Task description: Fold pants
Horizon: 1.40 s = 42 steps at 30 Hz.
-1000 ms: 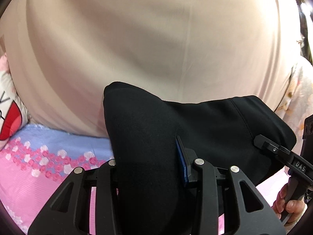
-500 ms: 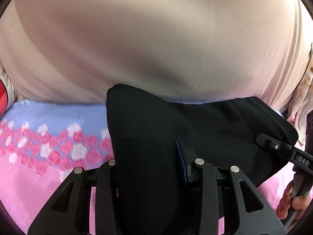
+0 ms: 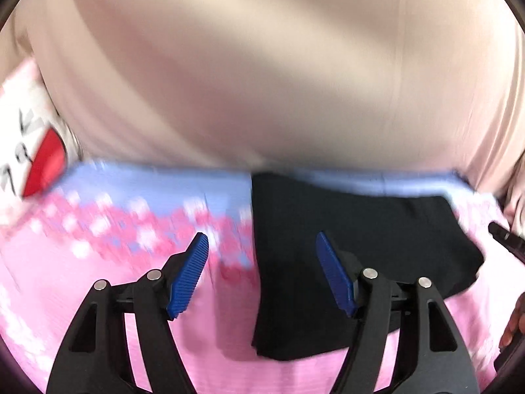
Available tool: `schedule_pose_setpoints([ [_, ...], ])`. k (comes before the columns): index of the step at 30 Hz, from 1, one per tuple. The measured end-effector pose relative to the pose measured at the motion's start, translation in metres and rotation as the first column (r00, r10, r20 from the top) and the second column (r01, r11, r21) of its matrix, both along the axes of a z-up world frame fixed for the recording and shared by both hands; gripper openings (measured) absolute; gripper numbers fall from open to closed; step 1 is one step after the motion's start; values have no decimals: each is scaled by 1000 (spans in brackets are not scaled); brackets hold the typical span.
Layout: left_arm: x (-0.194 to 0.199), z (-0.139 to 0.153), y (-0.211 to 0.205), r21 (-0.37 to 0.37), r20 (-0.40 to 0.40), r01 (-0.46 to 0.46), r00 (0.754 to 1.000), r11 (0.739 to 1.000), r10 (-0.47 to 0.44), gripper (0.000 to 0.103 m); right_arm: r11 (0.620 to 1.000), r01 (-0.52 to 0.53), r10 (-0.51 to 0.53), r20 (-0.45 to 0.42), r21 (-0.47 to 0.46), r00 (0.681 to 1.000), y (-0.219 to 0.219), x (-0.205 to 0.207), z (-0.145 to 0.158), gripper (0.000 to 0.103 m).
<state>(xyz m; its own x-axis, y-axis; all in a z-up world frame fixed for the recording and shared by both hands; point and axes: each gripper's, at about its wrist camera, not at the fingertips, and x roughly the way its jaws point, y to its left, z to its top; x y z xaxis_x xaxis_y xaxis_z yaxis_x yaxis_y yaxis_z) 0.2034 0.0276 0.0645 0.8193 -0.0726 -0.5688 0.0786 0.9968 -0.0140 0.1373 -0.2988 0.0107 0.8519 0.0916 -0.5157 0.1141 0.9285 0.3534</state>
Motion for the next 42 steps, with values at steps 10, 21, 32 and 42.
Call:
schedule_pose_setpoints([
  [10,87,-84,-54,167,-190,-8,981,986,40,75,986,-136,121,-143,-98,982,44,94,-47,6],
  [21,79,-88,-55,190,-126,-16,991,982,41,80,991,-112,100,-158,-73,982,32,80,-42,9],
  [32,79,-90,-56,208,-123,-17,991,978,43,80,989,-117,102,-169,-85,980,29,36,-36,9],
  [42,75,-89,-55,184,-119,-34,991,982,57,83,985,-116,95,-161,-126,982,40,31,-43,9],
])
